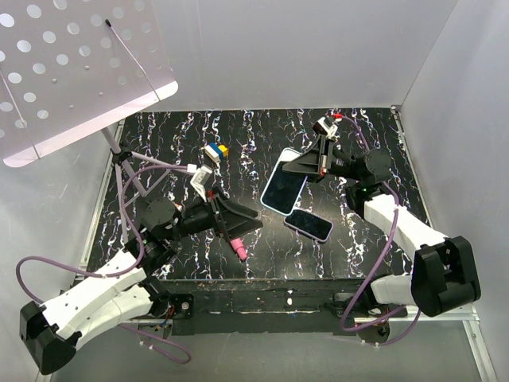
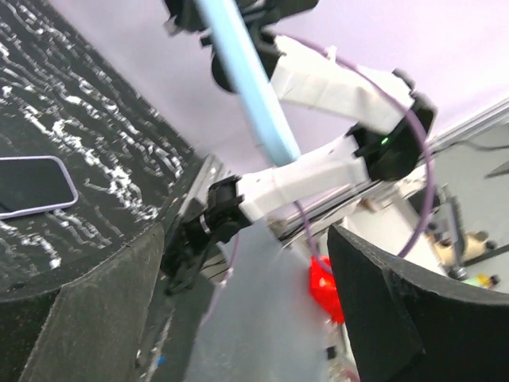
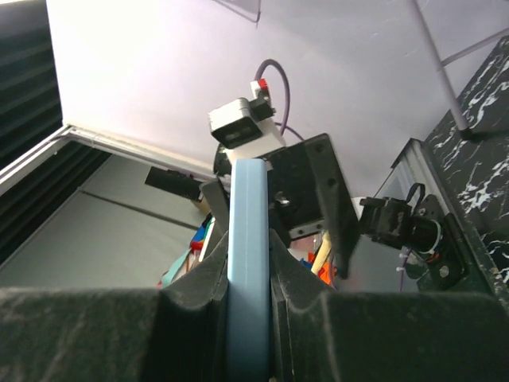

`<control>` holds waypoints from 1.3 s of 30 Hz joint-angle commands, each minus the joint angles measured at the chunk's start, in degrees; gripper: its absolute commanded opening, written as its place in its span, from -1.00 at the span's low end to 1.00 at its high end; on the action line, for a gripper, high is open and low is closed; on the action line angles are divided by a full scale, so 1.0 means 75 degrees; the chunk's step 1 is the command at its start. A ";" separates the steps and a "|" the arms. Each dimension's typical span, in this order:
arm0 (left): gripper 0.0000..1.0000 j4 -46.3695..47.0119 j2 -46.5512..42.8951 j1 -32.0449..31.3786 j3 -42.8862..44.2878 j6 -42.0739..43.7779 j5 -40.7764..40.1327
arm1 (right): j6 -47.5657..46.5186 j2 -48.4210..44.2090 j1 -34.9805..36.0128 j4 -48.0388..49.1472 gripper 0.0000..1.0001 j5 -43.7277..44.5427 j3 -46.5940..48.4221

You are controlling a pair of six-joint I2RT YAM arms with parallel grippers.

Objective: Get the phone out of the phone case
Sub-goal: Remove the phone case from the phone.

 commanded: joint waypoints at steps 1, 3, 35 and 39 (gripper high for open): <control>0.58 0.0723 -0.0410 -0.0019 -0.0240 -0.2024 -0.1057 | -0.0829 -0.0566 -0.0045 -0.0003 -0.97 0.0590 -0.0182; 0.37 0.0885 -0.0328 -0.0019 -0.0345 -0.2681 -0.1363 | -0.1519 -0.0870 -0.0045 -0.0961 -0.97 0.0602 -0.0077; -1.00 0.3718 0.1277 -0.0054 -0.0159 -0.1924 0.0402 | -0.3890 -0.1247 -0.0045 -0.5230 -0.97 0.0580 0.0918; -1.00 0.4204 0.1418 -0.0054 0.0040 -0.0696 0.1644 | -0.3693 -0.0990 -0.0034 -0.5515 -0.97 -0.0006 0.1107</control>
